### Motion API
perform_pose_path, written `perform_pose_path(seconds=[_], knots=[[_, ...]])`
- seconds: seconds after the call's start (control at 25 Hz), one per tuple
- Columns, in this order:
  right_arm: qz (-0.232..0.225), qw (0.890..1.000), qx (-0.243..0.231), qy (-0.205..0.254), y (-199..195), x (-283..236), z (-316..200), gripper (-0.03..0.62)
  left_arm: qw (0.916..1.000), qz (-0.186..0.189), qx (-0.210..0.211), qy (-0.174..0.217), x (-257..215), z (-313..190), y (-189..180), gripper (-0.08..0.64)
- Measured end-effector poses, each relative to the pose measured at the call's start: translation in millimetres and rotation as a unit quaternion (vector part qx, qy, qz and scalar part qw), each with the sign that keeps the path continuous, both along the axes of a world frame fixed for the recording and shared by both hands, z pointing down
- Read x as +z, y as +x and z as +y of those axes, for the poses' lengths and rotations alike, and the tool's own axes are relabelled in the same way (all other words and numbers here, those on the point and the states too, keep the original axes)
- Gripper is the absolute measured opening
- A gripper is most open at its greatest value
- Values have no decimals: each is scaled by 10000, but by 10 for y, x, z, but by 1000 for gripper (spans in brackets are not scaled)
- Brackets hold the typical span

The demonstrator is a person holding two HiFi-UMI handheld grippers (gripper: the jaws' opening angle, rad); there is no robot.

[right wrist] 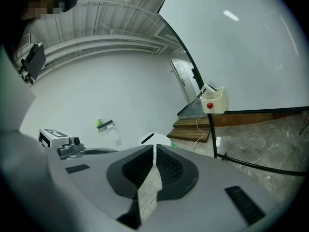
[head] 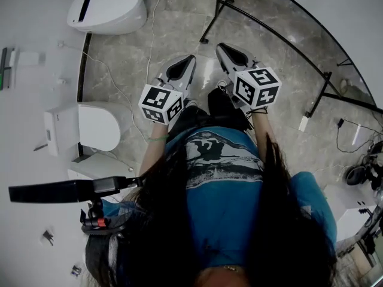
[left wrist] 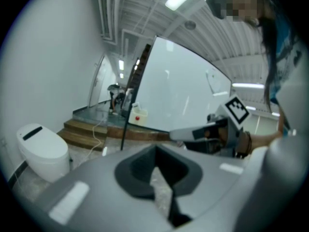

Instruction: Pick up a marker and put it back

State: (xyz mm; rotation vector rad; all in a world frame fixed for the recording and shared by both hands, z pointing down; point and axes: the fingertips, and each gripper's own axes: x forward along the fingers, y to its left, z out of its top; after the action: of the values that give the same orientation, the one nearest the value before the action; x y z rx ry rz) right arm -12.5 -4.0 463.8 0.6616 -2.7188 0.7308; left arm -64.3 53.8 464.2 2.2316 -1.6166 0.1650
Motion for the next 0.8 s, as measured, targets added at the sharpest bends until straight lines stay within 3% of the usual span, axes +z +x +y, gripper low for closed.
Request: perform_pose_path(seconds=[0.12, 0.36, 0.8], knots=[[-46, 9999, 111, -86, -62, 116, 236, 28, 10000, 30, 32, 20, 97, 235, -94, 3], [-19, 9994, 353, -30, -237, -48, 1235, 28, 9995, 92, 268, 151, -56, 1137, -321, 3], [142, 9972, 731, -29, 125, -36, 1934, 28, 9965, 273, 749, 257, -50, 1656, 16, 3]])
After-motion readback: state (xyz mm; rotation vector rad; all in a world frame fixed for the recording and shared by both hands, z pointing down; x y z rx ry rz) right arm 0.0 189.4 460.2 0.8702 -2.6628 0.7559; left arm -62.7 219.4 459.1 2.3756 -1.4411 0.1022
